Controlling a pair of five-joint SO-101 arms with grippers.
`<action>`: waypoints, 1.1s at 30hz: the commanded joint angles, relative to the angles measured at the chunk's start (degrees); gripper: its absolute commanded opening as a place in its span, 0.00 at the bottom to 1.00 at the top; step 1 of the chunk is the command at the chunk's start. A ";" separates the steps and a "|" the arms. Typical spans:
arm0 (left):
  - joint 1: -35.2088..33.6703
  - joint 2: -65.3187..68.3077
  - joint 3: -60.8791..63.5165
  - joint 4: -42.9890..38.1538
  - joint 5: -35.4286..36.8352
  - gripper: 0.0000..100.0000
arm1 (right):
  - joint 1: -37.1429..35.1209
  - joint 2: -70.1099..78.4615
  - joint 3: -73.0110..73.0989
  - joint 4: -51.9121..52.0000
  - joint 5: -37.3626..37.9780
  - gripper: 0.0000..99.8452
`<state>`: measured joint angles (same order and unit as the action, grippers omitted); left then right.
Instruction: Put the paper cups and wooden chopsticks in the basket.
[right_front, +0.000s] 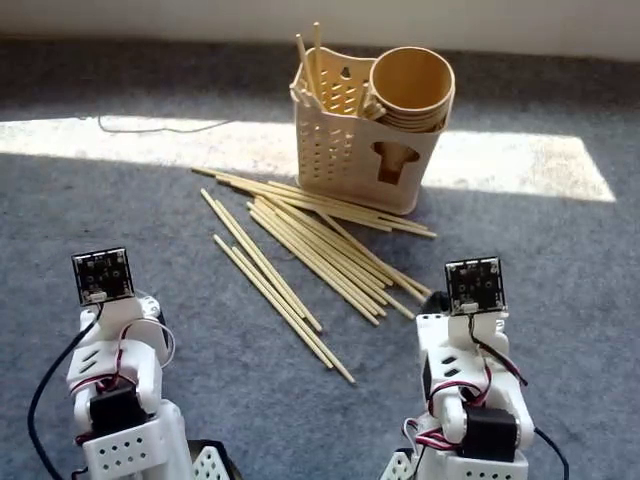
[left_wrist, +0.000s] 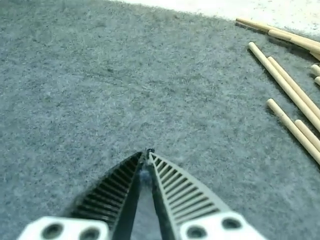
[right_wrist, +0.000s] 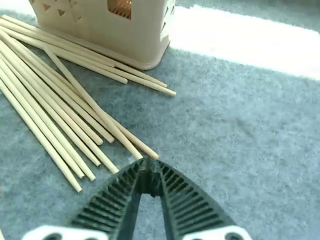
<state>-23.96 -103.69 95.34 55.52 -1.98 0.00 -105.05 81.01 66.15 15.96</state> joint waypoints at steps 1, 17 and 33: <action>-0.31 -0.31 -0.13 -1.14 -2.37 0.01 | -4.00 1.98 -7.78 1.80 1.05 0.01; -0.40 -0.31 0.04 -1.14 -2.46 0.01 | -27.91 50.42 -42.59 6.64 0.62 0.02; -0.40 -0.31 0.04 -0.97 -2.46 0.01 | -37.93 88.04 -65.19 3.56 0.97 0.16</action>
<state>-23.96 -103.69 95.43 55.52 -4.09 -36.04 -21.10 20.00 71.96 16.31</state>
